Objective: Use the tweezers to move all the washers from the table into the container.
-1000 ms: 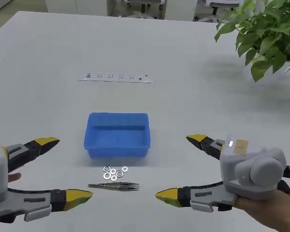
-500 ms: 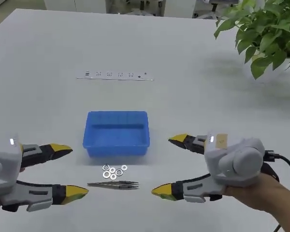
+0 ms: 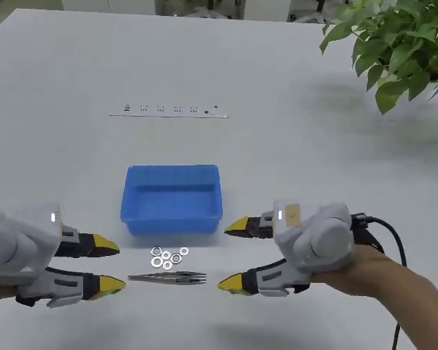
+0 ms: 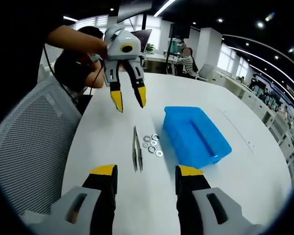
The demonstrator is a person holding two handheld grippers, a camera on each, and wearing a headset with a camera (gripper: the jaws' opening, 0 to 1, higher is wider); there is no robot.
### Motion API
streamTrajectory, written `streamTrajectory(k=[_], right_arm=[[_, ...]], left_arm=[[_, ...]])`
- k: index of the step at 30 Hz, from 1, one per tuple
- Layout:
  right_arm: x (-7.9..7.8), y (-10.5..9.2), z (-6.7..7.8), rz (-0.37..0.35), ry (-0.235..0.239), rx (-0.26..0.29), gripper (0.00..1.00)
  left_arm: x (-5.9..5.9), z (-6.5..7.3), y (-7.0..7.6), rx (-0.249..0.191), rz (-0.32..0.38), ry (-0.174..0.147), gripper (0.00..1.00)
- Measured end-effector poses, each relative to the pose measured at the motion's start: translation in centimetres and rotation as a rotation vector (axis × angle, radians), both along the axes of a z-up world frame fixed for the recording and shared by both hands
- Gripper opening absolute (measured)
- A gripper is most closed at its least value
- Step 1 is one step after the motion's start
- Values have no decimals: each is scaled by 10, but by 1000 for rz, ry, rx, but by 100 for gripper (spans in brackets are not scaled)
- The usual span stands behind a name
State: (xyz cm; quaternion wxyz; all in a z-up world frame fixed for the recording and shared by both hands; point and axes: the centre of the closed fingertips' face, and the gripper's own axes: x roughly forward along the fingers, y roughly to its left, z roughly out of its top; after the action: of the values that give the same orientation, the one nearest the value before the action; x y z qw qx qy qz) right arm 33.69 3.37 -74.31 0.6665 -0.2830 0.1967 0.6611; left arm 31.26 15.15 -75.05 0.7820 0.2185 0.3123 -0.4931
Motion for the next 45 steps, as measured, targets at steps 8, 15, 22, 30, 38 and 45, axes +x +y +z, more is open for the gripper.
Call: streamTrajectory(k=[8,15,22,30,38,45], right_arm=[[-1,7,-17,81,-5,-53,34],[-2,17,-27,113,16,-73,28],[-6,26,-38,144,43,-96,25],[-8,35,-49,167,62,-124,21],[-11,42,-59,179,80,-152,17],[-9,42,-62,178,67,-171,13]], left_arm=[[0,-17,2,79,-53,28,24],[5,-27,-1,110,-101,43,20],[7,-35,-5,146,-146,55,16],[9,-45,-5,174,-184,70,13],[5,-48,-10,199,-213,77,9],[3,-50,-10,202,-208,96,6]])
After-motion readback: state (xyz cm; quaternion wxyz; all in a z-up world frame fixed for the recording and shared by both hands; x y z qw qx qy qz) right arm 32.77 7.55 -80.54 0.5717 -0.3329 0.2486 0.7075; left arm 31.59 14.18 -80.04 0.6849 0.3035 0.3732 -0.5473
